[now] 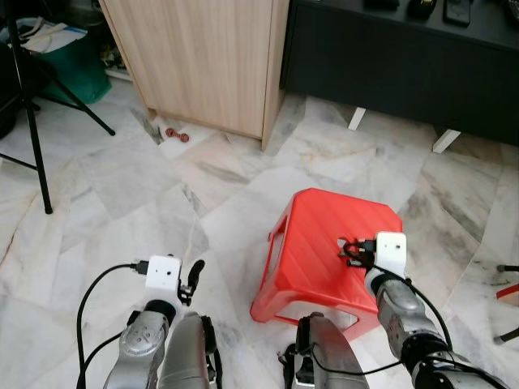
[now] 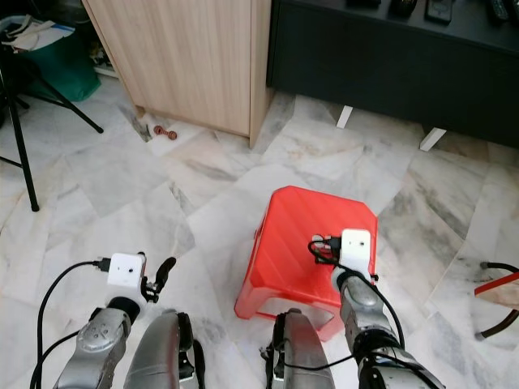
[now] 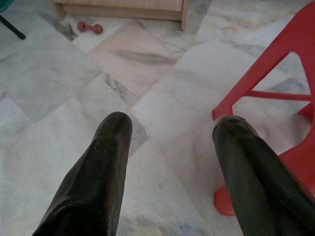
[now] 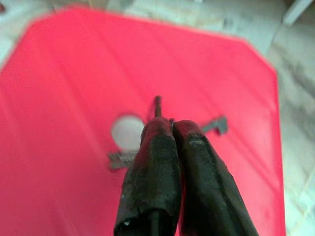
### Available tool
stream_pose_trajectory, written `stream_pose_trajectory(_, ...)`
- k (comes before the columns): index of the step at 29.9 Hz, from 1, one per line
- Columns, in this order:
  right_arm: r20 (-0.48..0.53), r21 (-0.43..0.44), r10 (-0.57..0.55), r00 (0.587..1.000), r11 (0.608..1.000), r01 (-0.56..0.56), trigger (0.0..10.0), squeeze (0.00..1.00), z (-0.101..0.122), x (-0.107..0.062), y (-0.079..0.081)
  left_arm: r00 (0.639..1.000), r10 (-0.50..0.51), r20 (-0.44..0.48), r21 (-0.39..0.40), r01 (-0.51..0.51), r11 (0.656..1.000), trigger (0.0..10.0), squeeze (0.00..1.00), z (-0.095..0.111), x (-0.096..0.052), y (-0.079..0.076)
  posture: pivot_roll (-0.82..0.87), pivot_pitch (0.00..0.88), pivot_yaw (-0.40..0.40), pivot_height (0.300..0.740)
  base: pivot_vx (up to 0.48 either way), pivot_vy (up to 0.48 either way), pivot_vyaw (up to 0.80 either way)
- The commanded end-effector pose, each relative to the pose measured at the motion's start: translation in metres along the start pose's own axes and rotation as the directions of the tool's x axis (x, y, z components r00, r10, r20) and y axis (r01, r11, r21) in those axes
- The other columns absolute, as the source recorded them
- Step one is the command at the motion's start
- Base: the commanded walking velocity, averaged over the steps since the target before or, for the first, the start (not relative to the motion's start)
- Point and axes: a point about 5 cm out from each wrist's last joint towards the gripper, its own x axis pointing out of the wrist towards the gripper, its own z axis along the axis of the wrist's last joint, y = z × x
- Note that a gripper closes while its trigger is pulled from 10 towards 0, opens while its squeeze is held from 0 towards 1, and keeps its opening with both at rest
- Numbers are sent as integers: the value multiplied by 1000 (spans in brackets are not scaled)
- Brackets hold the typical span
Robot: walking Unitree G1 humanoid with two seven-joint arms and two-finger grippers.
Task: Hang keys on a hook
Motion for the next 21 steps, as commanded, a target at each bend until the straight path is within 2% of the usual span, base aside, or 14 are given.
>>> stream_pose_trajectory(1,15,11,-16,1000,1000,16,0,0,-4,-4,-6,999,9,-48,-9,-9,1000,10000,0,-14,-5,2,45,211,-84,629,0,0,0)
stream_pose_trajectory(6,81,22,-28,996,999,26,0,0,1,-7,-9,997,19,-74,-4,-19,1000,10000,0,-21,-3,5,40,183,-81,629,0,0,0)
stream_pose_trajectory(7,92,13,-29,995,1000,27,3608,0,2,-8,-9,997,18,-79,4,-18,1000,10000,0,-22,-3,6,39,177,-79,629,0,0,0)
stream_pose_trajectory(8,105,-8,-30,994,999,31,10000,0,3,-9,-9,996,17,-86,20,-15,1000,10000,0,-24,-2,6,35,168,-78,629,0,0,0)
stream_pose_trajectory(14,173,-21,-44,984,999,49,10000,0,9,-13,-10,996,7,-88,34,-4,999,10000,0,-24,3,6,34,141,-74,629,0,0,0)
stream_pose_trajectory(17,256,2,-41,966,999,42,10000,0,20,-19,-8,996,13,-89,33,-10,999,10000,0,-24,7,8,34,109,-72,629,0,0,0)
stream_pose_trajectory(21,258,-1,-45,965,999,47,10000,0,20,-23,-6,993,10,-116,33,-6,999,10000,0,-32,7,8,37,82,-68,629,0,0,0)
